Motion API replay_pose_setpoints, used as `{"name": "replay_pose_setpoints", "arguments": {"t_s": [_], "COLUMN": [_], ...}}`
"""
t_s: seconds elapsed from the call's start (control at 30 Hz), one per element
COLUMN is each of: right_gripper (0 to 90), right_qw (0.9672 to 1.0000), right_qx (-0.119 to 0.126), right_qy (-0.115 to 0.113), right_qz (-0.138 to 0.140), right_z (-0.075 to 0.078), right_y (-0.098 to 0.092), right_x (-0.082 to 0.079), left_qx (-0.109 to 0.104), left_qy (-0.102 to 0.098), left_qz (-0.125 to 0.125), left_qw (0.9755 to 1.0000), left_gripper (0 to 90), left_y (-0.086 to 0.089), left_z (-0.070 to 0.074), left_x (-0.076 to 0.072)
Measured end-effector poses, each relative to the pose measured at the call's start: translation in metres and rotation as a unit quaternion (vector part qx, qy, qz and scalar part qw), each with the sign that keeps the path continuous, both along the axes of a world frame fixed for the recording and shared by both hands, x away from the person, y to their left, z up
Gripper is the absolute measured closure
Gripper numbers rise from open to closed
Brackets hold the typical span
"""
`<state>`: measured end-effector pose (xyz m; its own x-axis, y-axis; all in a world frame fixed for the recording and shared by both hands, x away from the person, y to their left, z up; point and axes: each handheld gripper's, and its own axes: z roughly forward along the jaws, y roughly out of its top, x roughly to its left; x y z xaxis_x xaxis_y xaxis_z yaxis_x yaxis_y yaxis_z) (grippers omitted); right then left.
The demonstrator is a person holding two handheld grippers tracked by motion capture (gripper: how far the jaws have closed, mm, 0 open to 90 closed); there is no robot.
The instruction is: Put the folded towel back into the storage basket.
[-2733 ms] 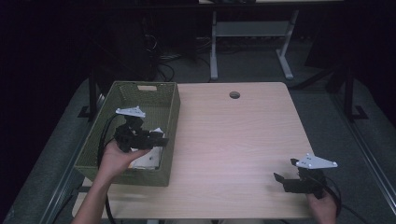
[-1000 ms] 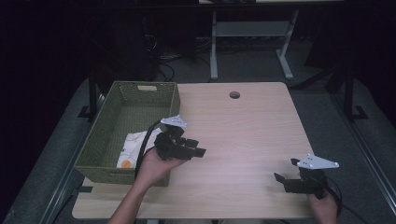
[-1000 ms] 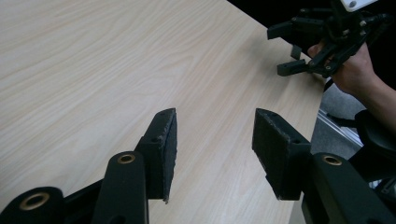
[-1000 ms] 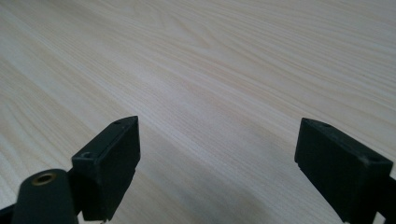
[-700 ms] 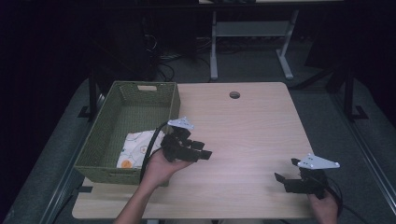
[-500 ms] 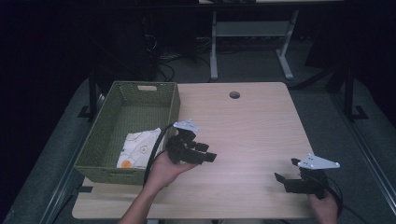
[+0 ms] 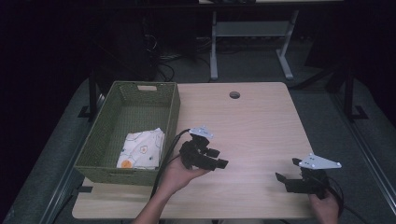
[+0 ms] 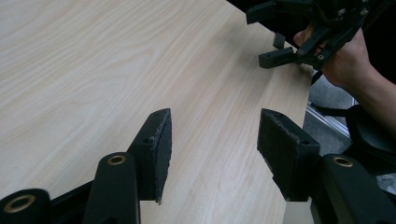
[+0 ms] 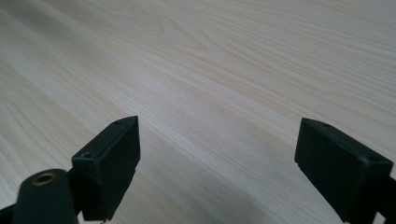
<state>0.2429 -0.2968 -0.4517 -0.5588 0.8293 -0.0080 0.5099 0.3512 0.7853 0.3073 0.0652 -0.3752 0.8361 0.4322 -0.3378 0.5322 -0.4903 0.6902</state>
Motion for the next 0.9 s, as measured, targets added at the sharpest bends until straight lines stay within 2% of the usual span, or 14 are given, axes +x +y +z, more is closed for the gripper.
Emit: {"name": "replay_pose_setpoints", "arguments": {"t_s": [0.17,0.37,0.53,0.7,0.77,0.9], "right_gripper": [13.7,13.7,13.7,13.7,13.7,13.7], "right_qw": [1.0,1.0,1.0,1.0,0.9999,0.9999], "right_qx": [0.0,-0.003,-0.006,-0.005,-0.007,-0.009], "right_qy": [0.001,0.001,0.001,0.004,0.005,0.005], "right_qz": [0.002,0.004,0.005,0.005,0.007,0.01], "right_z": [0.0,0.0,-0.001,-0.001,-0.001,-0.002], "right_y": [0.0,0.002,0.003,0.003,0.004,0.006], "right_x": [0.0,0.001,0.001,0.002,0.002,0.002], "left_qx": [-0.006,0.002,0.004,0.008,0.015,0.006], "left_qy": [-0.002,-0.017,-0.019,-0.019,-0.029,-0.035], "left_qz": [-0.002,-0.01,-0.018,-0.025,-0.02,-0.016], "left_qw": [1.0,0.9998,0.9997,0.9995,0.9993,0.9993], "left_gripper": [45.0,43.7,42.9,41.8,41.3,41.2], "left_y": [-0.005,-0.016,-0.02,-0.017,-0.015,-0.012], "left_z": [-0.009,-0.019,-0.028,-0.04,-0.045,-0.05], "left_x": [-0.005,-0.014,-0.021,-0.029,-0.034,-0.04]}}
